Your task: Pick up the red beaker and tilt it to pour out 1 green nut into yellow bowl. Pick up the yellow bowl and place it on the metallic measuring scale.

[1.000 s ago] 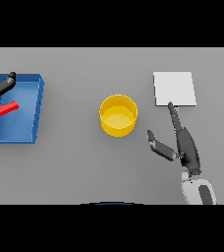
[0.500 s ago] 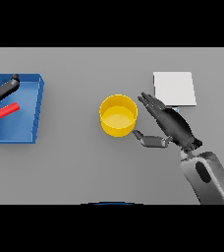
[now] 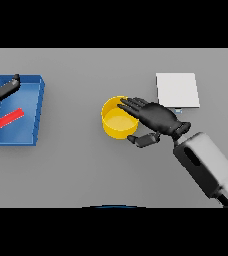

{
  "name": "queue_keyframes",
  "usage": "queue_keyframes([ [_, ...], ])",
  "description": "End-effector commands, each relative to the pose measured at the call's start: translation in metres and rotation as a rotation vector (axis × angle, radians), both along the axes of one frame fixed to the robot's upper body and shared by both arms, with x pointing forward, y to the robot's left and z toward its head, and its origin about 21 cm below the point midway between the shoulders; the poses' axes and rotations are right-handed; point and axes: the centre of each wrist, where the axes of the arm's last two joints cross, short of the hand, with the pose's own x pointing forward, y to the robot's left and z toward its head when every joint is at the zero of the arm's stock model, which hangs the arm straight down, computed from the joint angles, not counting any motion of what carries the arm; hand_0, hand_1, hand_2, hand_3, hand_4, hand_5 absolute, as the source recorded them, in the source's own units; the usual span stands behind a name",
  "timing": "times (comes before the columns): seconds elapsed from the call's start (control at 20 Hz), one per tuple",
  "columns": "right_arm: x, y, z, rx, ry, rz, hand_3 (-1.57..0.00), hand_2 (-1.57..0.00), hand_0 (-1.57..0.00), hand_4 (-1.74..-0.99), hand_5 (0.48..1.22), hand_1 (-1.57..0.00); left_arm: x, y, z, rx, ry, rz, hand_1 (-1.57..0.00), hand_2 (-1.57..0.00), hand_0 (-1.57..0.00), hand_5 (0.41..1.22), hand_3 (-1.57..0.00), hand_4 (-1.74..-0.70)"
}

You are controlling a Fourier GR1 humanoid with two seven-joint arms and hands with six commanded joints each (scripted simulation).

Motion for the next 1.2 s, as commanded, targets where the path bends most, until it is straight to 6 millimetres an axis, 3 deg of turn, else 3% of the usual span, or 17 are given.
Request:
queue_keyframes([
  [0.0, 0.001, 0.004, 0.001, -0.017, 0.005, 0.026, 0.00, 0.00, 0.00, -1.277, 0.677, 0.00, 0.000, 0.002, -0.004, 0.004, 0.001, -0.001, 0.00, 0.00, 0.00, 0.718, 0.00, -0.80],
  [0.35, 0.023, 0.023, -0.011, -0.121, 0.080, 0.115, 0.00, 0.00, 0.00, -1.243, 0.682, 0.00, -0.001, 0.003, 0.002, 0.004, -0.007, -0.014, 0.00, 0.00, 0.00, 0.729, 0.00, -0.80],
  [0.75, 0.034, 0.035, -0.015, -0.240, 0.125, 0.144, 0.00, 0.00, 0.00, -1.303, 0.674, 0.00, 0.000, 0.005, 0.005, 0.001, -0.010, -0.006, 0.00, 0.00, 0.00, 0.738, 0.00, -0.80],
  [1.0, 0.033, 0.045, -0.019, -0.302, 0.138, 0.158, -0.01, 0.00, 0.00, -1.308, 0.729, 0.00, 0.001, 0.007, 0.005, 0.006, -0.004, -0.004, 0.00, 0.00, 0.00, 0.729, 0.00, -0.79],
  [1.15, 0.036, 0.050, -0.017, -0.337, 0.137, 0.154, -0.16, -0.13, -0.09, -1.362, 0.820, -0.11, 0.002, 0.007, 0.006, 0.003, -0.017, -0.008, 0.00, 0.00, 0.00, 0.723, 0.00, -0.79],
])
